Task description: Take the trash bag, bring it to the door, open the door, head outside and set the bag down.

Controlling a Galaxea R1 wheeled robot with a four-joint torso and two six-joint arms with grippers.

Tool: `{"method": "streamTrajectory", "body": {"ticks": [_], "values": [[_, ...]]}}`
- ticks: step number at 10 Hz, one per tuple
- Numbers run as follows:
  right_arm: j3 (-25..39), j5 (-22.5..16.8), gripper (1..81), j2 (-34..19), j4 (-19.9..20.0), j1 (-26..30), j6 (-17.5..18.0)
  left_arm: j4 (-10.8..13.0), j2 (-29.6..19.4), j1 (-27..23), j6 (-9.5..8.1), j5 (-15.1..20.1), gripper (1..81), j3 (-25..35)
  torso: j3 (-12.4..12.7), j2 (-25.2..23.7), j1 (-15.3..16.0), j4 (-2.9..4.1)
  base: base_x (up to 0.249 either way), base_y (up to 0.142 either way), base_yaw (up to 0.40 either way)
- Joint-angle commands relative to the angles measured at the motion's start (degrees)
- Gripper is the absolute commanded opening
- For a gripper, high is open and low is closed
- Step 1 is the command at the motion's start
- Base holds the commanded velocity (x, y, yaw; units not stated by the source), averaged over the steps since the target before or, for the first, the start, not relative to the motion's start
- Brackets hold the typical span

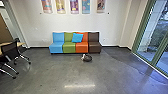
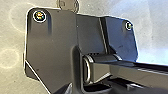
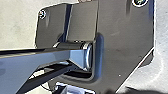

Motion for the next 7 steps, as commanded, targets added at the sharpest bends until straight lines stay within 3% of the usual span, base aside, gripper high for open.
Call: {"method": "streamTrajectory", "body": {"ticks": [1,7], "values": [[0.8,-3.2,81.1,-0.5,-0.2,2.0,-0.2,-0.1,-0.4,-2.1,0.24,3.2,81.1,0.5,0.0,0.0,0.0,0.0,0.172,0.0,0.0],[0.7,-3.1,81.1,-0.5,-0.2,2.0,-0.2,-0.1,-0.4,-2.1,0.24,3.2,81.1,0.5,0.0,0.0,0.0,0.0,0.173,0.0,0.0]]}}
